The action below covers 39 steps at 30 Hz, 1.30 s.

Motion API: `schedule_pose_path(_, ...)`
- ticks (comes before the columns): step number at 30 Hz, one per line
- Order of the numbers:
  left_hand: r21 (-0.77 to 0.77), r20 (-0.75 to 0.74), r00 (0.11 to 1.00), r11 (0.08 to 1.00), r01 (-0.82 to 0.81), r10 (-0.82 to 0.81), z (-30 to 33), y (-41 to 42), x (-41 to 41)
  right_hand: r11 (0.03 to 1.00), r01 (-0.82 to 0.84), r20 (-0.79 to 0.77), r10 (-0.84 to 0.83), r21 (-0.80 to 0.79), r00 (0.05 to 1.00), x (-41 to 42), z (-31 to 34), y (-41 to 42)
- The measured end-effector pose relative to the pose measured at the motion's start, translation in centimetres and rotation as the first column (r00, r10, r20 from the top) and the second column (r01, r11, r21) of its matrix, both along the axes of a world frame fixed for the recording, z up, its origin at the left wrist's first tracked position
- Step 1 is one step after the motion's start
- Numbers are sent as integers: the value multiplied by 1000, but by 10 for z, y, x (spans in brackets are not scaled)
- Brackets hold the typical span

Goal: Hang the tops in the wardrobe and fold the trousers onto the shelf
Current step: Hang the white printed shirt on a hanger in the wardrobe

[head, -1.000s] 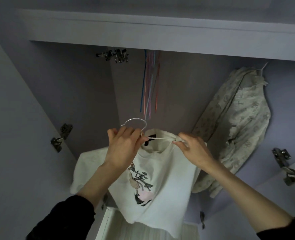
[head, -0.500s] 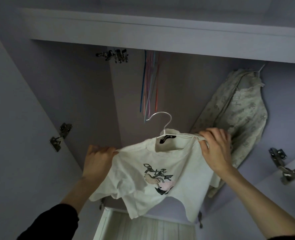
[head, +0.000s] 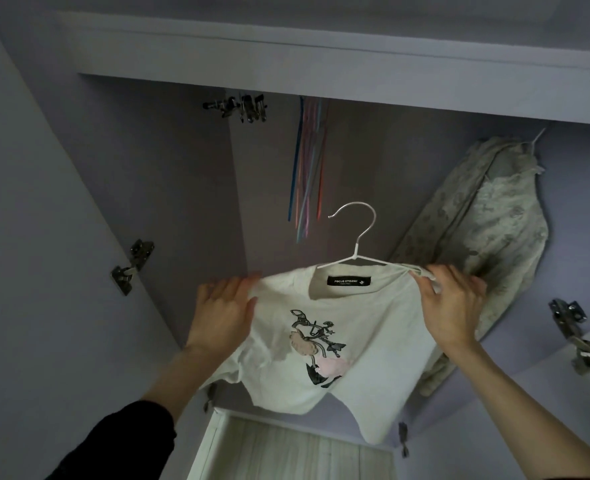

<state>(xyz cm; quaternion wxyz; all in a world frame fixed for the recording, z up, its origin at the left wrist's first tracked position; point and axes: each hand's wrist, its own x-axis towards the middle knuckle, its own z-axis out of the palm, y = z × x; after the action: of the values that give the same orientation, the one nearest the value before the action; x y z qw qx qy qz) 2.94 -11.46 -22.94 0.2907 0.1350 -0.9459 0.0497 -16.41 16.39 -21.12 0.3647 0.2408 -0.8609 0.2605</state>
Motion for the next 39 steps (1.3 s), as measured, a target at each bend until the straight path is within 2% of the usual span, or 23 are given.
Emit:
schedule_pose_path(3, -31, -81, 988, 991, 129, -131, 15, 23, -19, 994, -107, 72, 109, -37, 991, 3, 5, -11)
schedule_pose_path(6, 17, -160, 979, 992, 127, -123, 25, 32, -29, 988, -150, 88, 153, -33, 984, 7, 7, -15)
schedule_pose_path(9, 195, -181, 981, 975, 110, -75, 22, 34, -28, 979, -203, 97, 202, 8, 975, 6, 5, -14)
schedule_pose_path(10, 278, -178, 983, 956, 91, -42, 21, 35, -27, 972, -233, 125, 227, 37, 966, 6, 4, -13)
schedule_pose_path(12, 348, -171, 985, 935, 66, -6, 17, 30, -26, 940, -331, 203, 309, 84, 929, 3, 3, -10)
schedule_pose_path(14, 344, -180, 984, 937, 55, 9, 15, 24, -24, 910, -394, 246, 355, 128, 902, -2, 0, 0)
schedule_pose_path(19, 285, -191, 981, 958, 20, 36, 15, 18, -22, 891, -367, 261, 300, 268, 918, -1, -12, 17)
schedule_pose_path(22, 244, -110, 992, 969, -40, 68, 14, 14, -16, 853, -471, 430, 347, 224, 833, 2, -13, 14)
schedule_pose_path(26, 212, -47, 995, 975, -73, 84, 5, 7, -8, 756, -599, 505, 421, 264, 753, 5, -13, 14)
schedule_pose_path(29, 219, -5, 995, 971, -93, 96, 1, 6, -9, 801, -582, 572, 414, 141, 708, 8, -10, 11)
schedule_pose_path(31, 222, 22, 995, 970, -104, 102, 0, 4, -7, 829, -539, 576, 369, 151, 729, 5, -5, 14)
schedule_pose_path(35, 265, -8, 995, 960, -92, 97, -1, 7, -11, 736, -501, 513, 242, 455, 823, 2, 8, 10)
schedule_pose_path(39, 290, -35, 998, 956, -36, 48, 7, 16, -23, 734, -560, 579, 282, 383, 765, 8, 13, -4)
